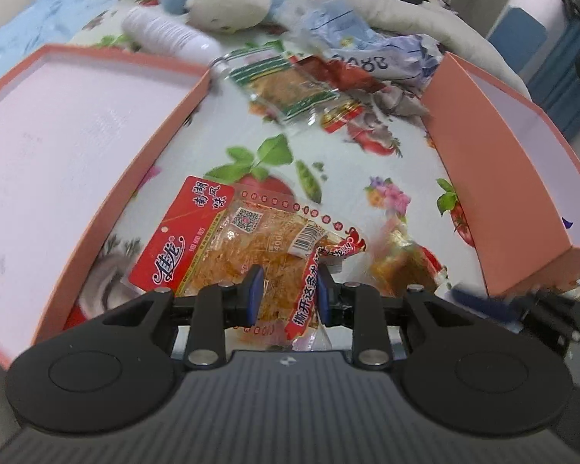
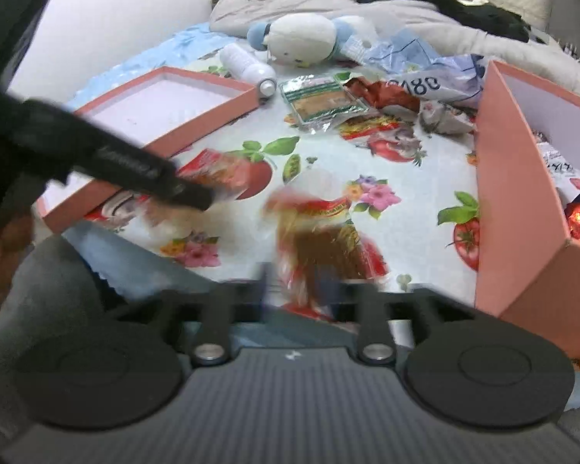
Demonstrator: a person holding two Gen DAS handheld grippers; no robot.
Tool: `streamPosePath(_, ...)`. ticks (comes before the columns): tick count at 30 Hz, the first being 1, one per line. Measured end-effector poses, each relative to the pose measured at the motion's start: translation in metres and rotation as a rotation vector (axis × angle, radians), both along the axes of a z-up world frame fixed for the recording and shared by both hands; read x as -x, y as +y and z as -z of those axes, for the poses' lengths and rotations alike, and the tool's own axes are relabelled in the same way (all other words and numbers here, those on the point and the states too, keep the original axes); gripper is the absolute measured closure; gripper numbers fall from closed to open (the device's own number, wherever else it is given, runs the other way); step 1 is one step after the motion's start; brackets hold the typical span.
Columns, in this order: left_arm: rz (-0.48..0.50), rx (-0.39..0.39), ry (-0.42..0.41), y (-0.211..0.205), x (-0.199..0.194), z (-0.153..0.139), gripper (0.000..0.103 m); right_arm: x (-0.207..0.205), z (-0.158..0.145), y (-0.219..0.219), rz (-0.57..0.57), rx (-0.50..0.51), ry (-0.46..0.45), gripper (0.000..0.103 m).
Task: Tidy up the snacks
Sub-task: 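Carry both packs over the orange box with both tools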
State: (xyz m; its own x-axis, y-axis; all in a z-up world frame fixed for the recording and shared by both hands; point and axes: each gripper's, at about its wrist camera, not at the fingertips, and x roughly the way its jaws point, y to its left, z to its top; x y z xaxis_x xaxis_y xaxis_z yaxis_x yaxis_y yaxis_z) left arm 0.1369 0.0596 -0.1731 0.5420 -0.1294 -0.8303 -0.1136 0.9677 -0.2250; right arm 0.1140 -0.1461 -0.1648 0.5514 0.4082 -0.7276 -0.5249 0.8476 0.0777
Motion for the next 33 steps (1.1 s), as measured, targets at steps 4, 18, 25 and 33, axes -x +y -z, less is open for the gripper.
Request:
streamPosePath(4, -0.028, 0.004, 0.004, 0.005, 0.007, -0.001, 0.071, -0.009, 0.002, 0.001, -0.035, 0.014, -0.021, 0.026)
streamPosePath(18, -0.028, 0.008, 0.015, 0.007, -0.004, 0.0, 0.071, -0.064, 0.039, 0.027, -0.105, 0.161, -0.004, 0.022)
streamPosePath(25, -0.014, -0.008, 0.026, 0.006, -0.012, 0.0, 0.071, -0.067, 0.043, 0.026, -0.083, 0.085, 0.076, 0.048)
streamPosePath(33, -0.019, 0.011, -0.017, 0.007, -0.013, -0.024, 0.071, -0.067, 0.018, 0.017, 0.016, 0.029, 0.079, 0.051)
